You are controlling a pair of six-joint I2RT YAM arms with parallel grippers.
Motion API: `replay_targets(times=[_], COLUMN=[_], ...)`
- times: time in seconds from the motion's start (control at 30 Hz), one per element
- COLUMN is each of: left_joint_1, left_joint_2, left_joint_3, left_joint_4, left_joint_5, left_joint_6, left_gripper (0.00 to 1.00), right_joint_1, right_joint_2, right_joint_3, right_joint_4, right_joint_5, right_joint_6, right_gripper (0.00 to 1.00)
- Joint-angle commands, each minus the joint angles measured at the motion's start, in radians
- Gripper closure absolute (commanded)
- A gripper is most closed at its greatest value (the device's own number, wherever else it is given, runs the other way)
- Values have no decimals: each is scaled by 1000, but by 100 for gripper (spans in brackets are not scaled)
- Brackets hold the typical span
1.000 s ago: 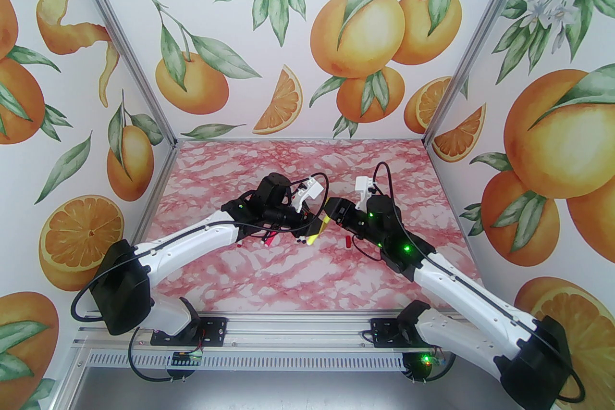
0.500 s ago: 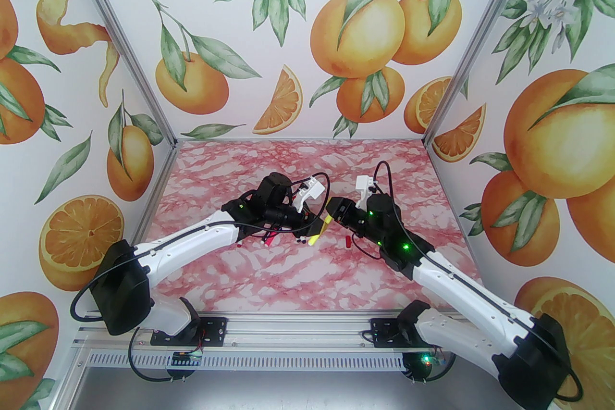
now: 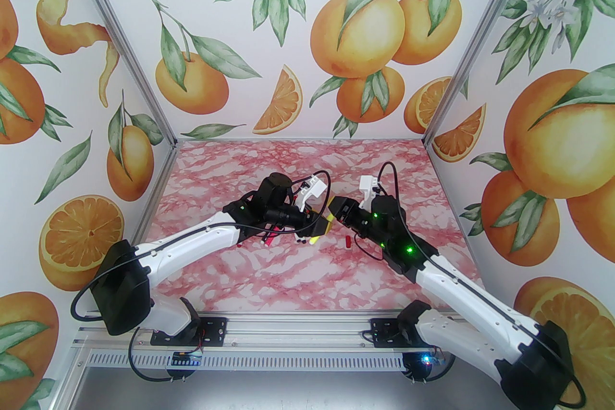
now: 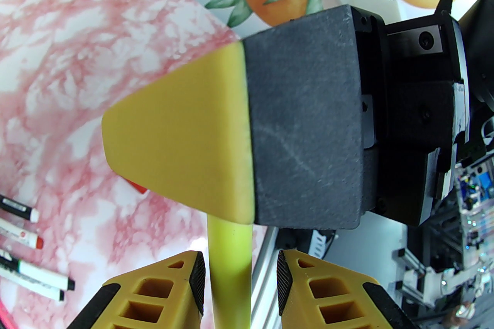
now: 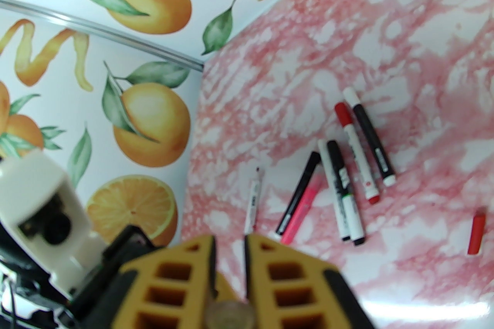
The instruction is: Open the pen caps
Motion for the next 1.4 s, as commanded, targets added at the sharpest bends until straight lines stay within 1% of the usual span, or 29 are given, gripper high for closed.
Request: replay_targets(times=[0.0, 0.2, 0.57, 0.63, 0.7, 0.73, 0.93, 1.03, 1.13, 1.27, 1.37], left_joint_1=[-12, -19, -31, -34, -37, -37, -53, -58, -59, -60, -59], left_joint_2=[13, 25, 46, 47, 46, 45, 39, 45, 43, 27, 24], left_joint_3=[-16, -6, 0, 0, 1, 1, 14, 14, -6, -12, -14], left_joint_4=[67, 65, 32, 27, 22, 18, -37, -40, -5, -12, -15], left_joint_5=[22, 26, 24, 22, 12, 9, -52, -32, 23, 53, 70], left_joint_6=[-21, -20, -3, 3, 11, 15, 62, 69, 49, 56, 58], left_gripper=[64, 70, 67, 72, 84, 89, 95, 96, 96, 96, 96], right_joint_1=[-4, -6, -6, -6, -6, -6, -6, -9, -31, -84, -107], right_joint_2=[-18, -28, -55, -56, -60, -61, -74, -84, -87, -90, -94], right_joint_3=[-25, -47, -65, -63, -63, -63, -52, -39, -37, -45, -51], right_joint_4=[55, 101, 112, 104, 95, 90, 37, 17, 47, 117, 152], right_joint_5=[-9, -19, -3, 4, 11, 16, 73, 103, 75, -23, -55], right_joint_6=[20, 29, 26, 21, 18, 17, 1, -21, -48, -79, -88], right_gripper=[86, 86, 86, 85, 86, 85, 86, 86, 86, 86, 86])
